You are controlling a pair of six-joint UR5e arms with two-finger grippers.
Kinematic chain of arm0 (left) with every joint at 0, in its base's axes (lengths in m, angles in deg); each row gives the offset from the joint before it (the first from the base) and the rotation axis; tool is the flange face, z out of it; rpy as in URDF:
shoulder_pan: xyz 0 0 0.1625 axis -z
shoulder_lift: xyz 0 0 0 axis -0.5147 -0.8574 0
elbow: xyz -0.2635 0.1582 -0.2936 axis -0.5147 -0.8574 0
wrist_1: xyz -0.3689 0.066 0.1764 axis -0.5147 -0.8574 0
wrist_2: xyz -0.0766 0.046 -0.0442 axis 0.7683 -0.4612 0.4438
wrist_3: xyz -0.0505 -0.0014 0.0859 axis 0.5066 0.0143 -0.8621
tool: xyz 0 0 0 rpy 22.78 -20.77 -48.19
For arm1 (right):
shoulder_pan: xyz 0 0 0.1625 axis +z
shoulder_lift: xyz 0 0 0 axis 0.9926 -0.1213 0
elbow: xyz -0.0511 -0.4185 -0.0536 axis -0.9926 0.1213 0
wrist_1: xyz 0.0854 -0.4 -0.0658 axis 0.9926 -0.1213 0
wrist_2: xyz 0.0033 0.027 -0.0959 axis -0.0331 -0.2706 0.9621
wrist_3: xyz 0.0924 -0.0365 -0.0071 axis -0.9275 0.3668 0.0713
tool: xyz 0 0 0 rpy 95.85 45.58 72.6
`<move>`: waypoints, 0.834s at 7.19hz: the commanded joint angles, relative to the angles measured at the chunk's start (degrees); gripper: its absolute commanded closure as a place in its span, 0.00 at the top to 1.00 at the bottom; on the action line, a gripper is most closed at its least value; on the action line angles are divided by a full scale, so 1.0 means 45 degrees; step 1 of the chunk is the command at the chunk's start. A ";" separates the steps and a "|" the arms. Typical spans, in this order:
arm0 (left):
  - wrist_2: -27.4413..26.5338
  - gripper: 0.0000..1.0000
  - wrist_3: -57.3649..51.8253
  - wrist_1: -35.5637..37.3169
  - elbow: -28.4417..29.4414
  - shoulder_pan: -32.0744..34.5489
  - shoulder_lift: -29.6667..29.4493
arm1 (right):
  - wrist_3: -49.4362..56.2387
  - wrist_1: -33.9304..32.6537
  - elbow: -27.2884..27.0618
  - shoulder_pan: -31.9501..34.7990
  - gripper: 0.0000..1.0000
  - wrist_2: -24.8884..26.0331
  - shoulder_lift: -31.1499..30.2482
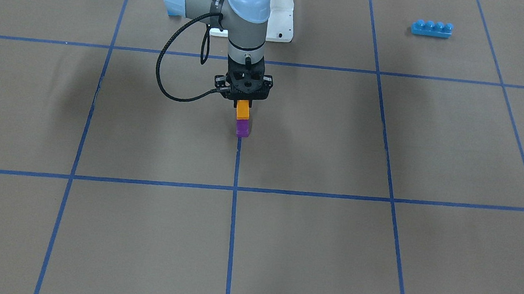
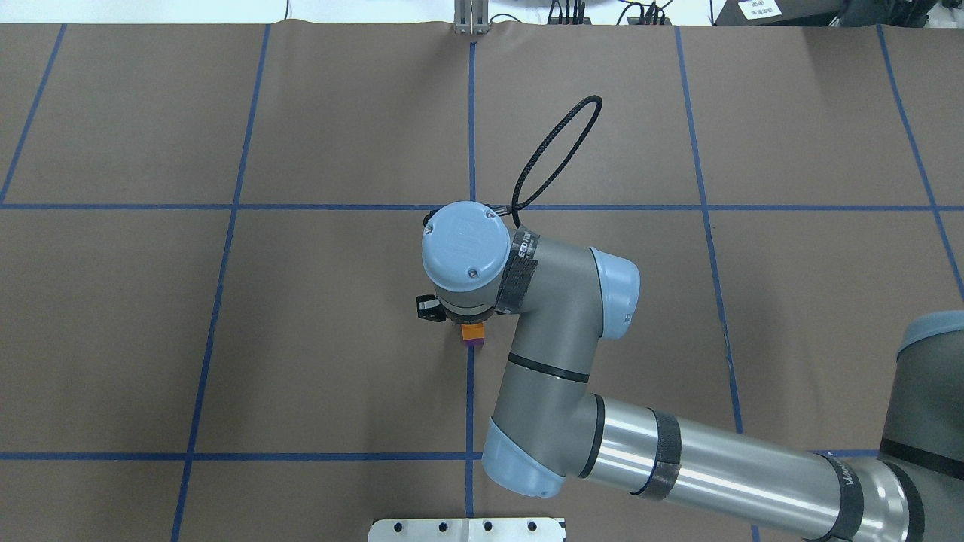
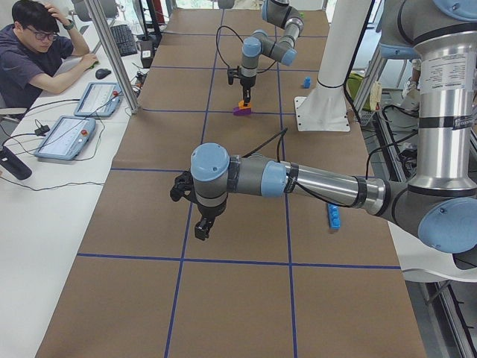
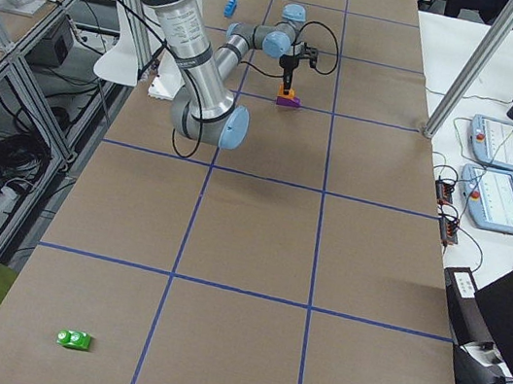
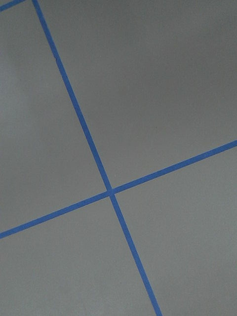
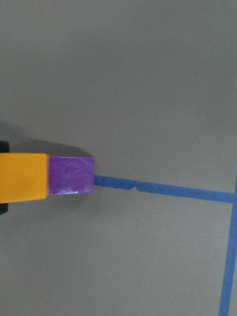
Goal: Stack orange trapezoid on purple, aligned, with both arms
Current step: 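Align and lower the orange block onto the purple block, then open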
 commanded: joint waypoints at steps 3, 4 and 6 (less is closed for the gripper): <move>0.0000 1.00 0.0013 0.0000 0.0000 0.0000 -0.0016 | -0.0075 0.0015 0.0024 -0.0145 0.00 0.0239 -0.0057; 0.0000 1.00 0.0013 0.0000 0.0000 0.0000 -0.0016 | -0.0075 0.0015 0.0024 -0.0125 0.00 0.0239 -0.0095; 0.0000 1.00 0.0013 0.0000 -0.0019 0.0000 0.0004 | -0.0191 0.0035 0.0005 -0.0144 0.43 0.0239 -0.0076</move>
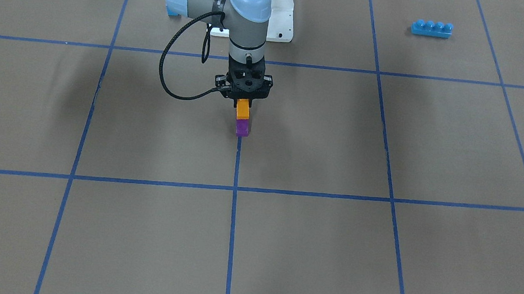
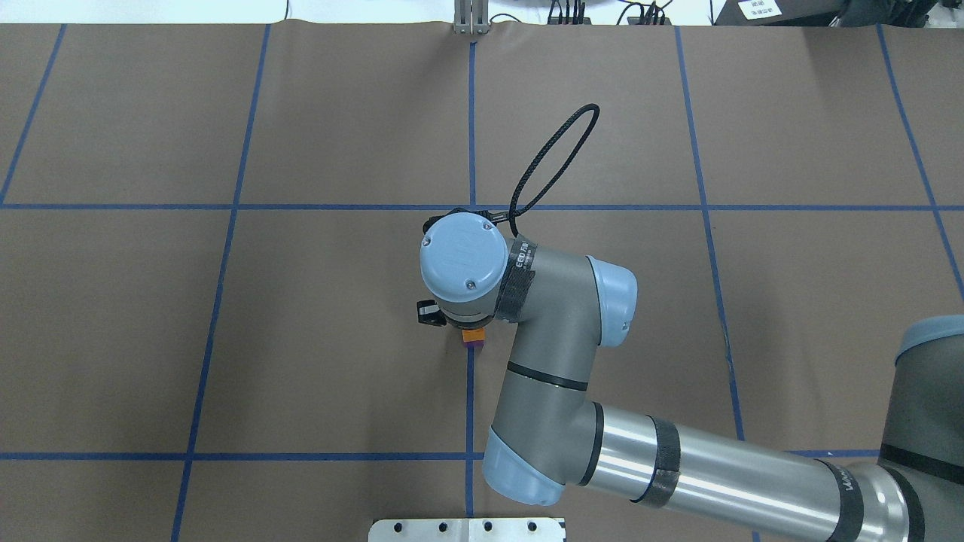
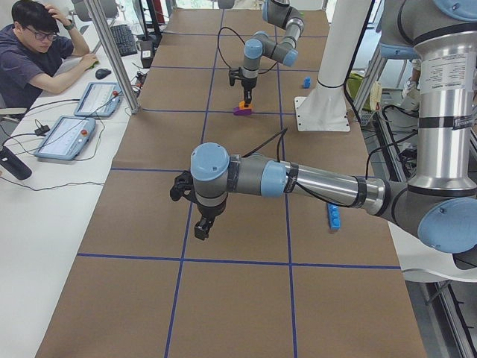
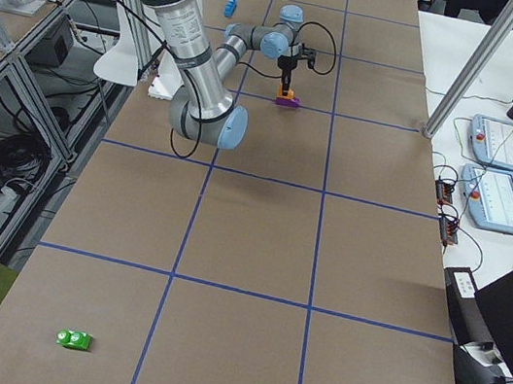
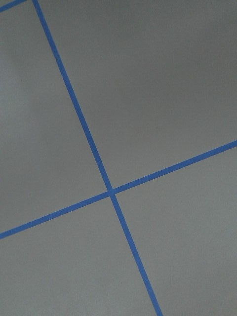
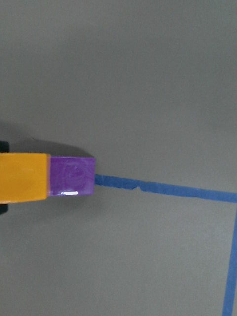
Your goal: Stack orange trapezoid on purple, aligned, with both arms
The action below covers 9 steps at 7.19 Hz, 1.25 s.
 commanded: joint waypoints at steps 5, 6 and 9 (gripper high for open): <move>0.0019 1.00 0.0000 0.0000 0.0003 0.0000 -0.0004 | 0.0007 -0.0021 -0.0482 -0.0011 1.00 0.0195 0.0001; 0.0000 1.00 0.0000 0.0000 0.0003 0.0000 0.0016 | 0.0066 -0.0157 -0.1103 0.0221 1.00 0.0079 -0.0076; -0.0020 1.00 -0.0020 -0.0019 0.0140 0.0020 0.0365 | 0.1210 -0.2319 -0.3971 0.2500 1.00 -0.2045 -0.1029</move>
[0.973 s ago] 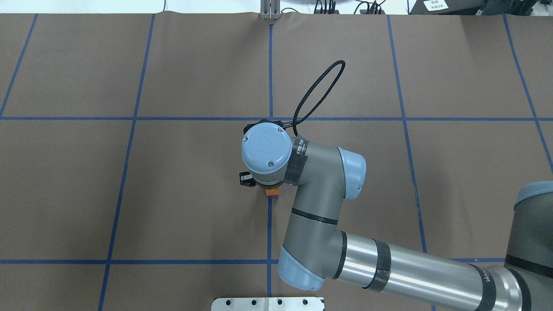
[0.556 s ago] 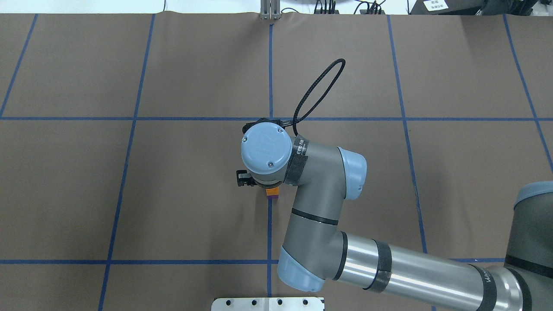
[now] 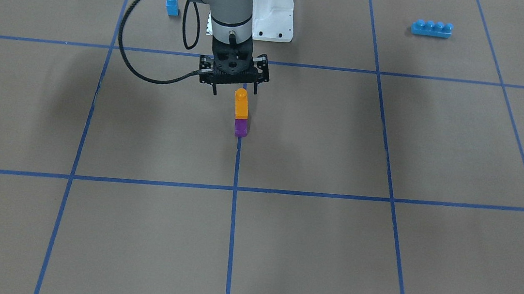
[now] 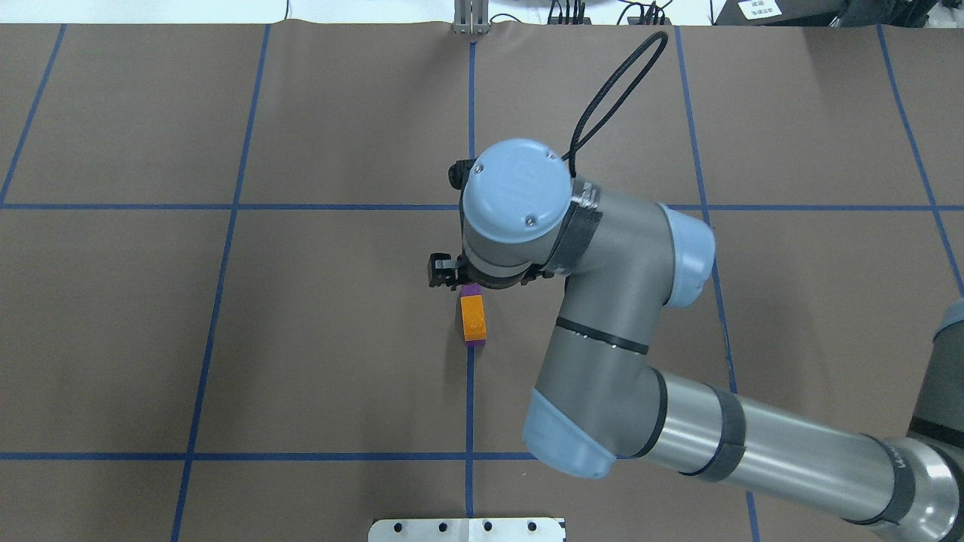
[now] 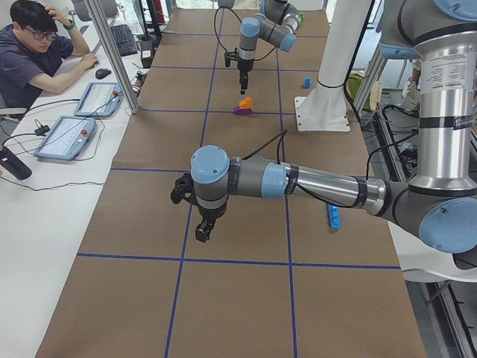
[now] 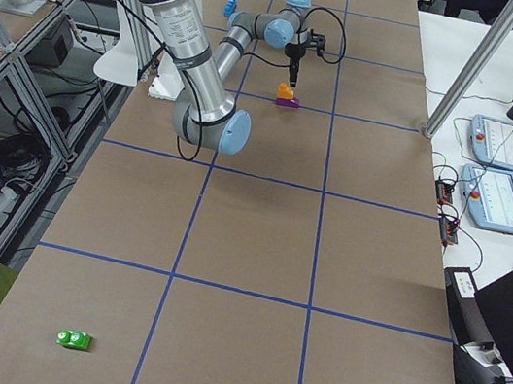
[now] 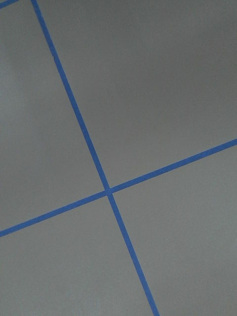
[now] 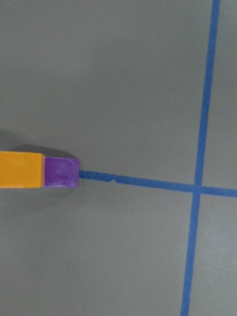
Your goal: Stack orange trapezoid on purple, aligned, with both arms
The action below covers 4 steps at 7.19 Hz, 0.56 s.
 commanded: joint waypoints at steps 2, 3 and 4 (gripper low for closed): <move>-0.0113 1.00 -0.0028 -0.0015 0.0178 0.0048 0.0375 | 0.2581 -0.1168 -0.1755 0.3134 1.00 -0.2758 -0.1227; -0.0133 1.00 0.0068 -0.0092 0.0102 0.0435 0.0415 | 0.3653 -0.1168 -0.1813 0.3937 1.00 -0.3059 -0.1734; -0.0172 1.00 0.0031 -0.0074 0.0023 0.0922 0.1034 | 0.5153 -0.1168 -0.1814 0.4912 1.00 -0.3390 -0.2396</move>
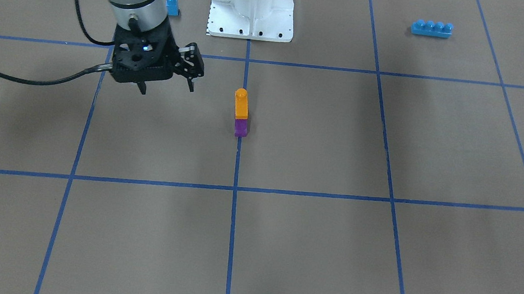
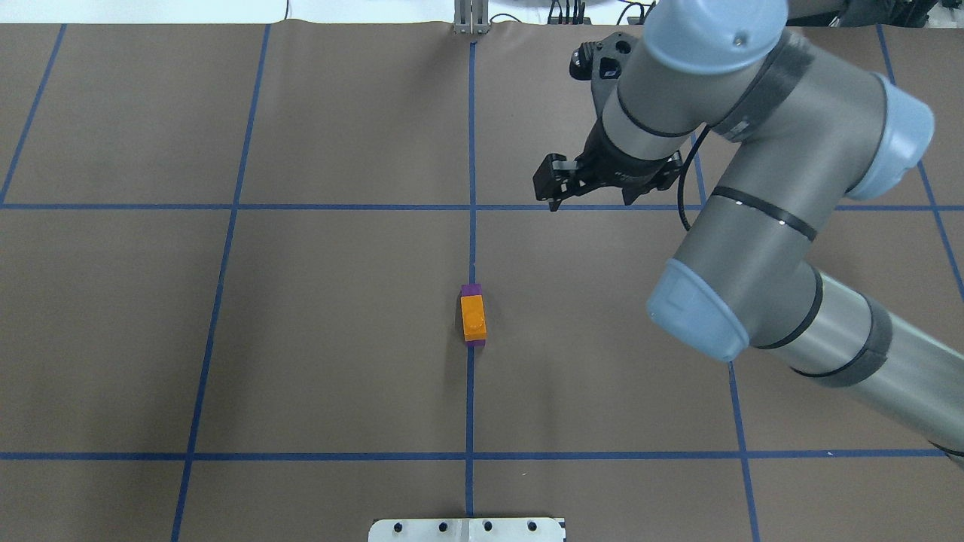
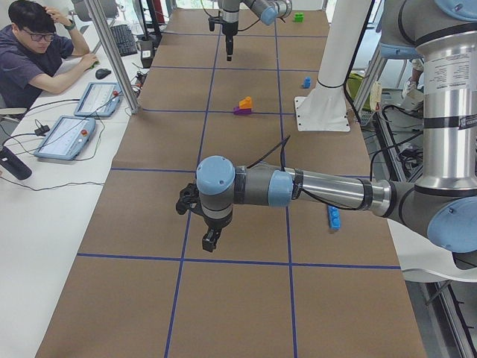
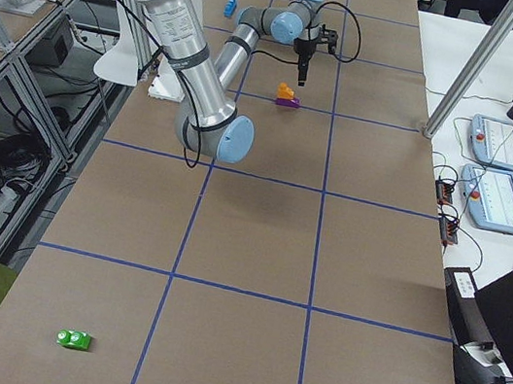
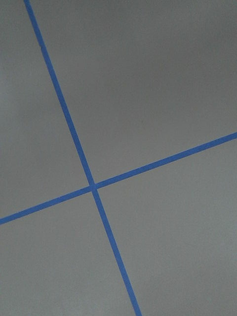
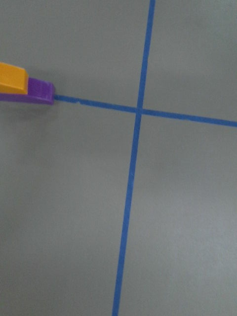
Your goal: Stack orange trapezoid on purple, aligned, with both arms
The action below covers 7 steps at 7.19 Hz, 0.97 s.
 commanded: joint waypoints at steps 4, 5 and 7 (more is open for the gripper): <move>-0.0751 1.00 0.1795 -0.0150 -0.0149 0.0746 0.0800 | 0.8101 0.0111 0.0012 0.5236 1.00 -0.1789 -0.4904; -0.0771 1.00 0.1775 -0.0344 -0.0168 0.0746 0.0819 | 0.8465 0.0227 -0.0026 0.5960 1.00 -0.1809 -0.6075; -0.0771 1.00 0.1775 -0.0346 -0.0168 0.0746 0.0839 | 0.8565 0.0345 0.0070 0.6395 1.00 -0.1712 -0.7682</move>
